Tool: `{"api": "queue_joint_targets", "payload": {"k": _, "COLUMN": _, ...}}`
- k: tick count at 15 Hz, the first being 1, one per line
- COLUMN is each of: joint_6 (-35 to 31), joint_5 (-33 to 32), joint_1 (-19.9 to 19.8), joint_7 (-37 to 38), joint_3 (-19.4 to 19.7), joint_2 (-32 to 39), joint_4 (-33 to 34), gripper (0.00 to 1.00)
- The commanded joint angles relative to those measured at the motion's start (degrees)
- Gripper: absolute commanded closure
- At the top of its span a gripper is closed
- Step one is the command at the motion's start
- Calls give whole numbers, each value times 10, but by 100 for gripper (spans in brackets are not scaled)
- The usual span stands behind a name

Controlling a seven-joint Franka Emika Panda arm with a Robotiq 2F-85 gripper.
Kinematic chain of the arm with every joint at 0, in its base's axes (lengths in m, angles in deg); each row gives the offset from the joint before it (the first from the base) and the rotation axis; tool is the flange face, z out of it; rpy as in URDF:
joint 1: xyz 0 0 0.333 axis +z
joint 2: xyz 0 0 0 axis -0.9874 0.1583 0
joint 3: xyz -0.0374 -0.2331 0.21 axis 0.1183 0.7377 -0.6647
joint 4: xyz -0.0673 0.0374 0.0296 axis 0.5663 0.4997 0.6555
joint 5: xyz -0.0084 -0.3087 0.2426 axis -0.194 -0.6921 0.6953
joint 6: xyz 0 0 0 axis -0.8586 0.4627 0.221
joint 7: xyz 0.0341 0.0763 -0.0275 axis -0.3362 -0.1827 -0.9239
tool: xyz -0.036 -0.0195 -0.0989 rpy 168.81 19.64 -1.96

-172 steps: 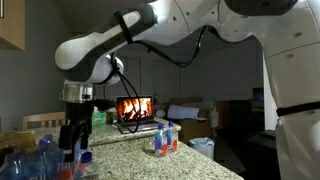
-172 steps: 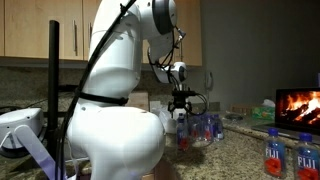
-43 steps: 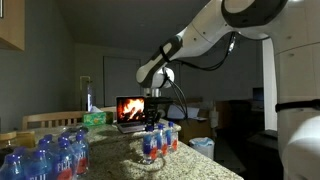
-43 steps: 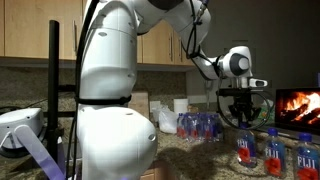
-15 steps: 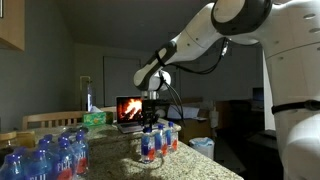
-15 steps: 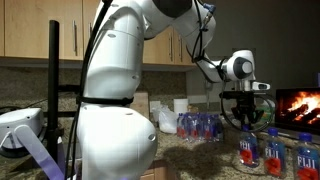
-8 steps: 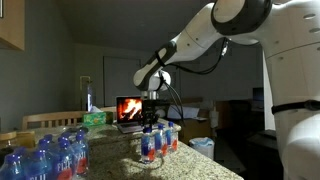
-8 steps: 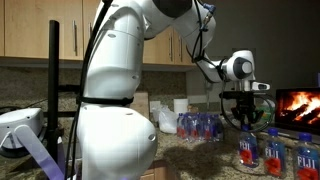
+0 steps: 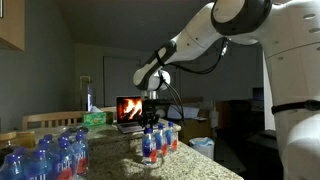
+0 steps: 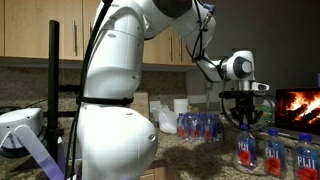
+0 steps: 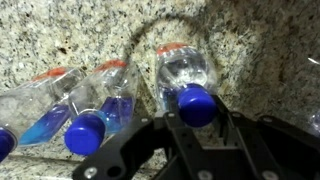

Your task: Move three bottles to the right

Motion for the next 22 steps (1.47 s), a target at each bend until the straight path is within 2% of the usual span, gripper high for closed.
{"api": "queue_joint_targets", "payload": {"k": 1, "joint_6": 23, "joint_5": 0, "joint_1": -6, "joint_7": -22, "joint_3": -4, "joint_2": 5, "joint_4": 20, "gripper": 85}}
{"api": "queue_joint_targets", "payload": {"k": 22, "joint_6": 69, "joint_5": -1, "joint_1": -6, "joint_7": -26, "joint_3": -4, "joint_2": 41, "joint_4": 75, "gripper": 85}}
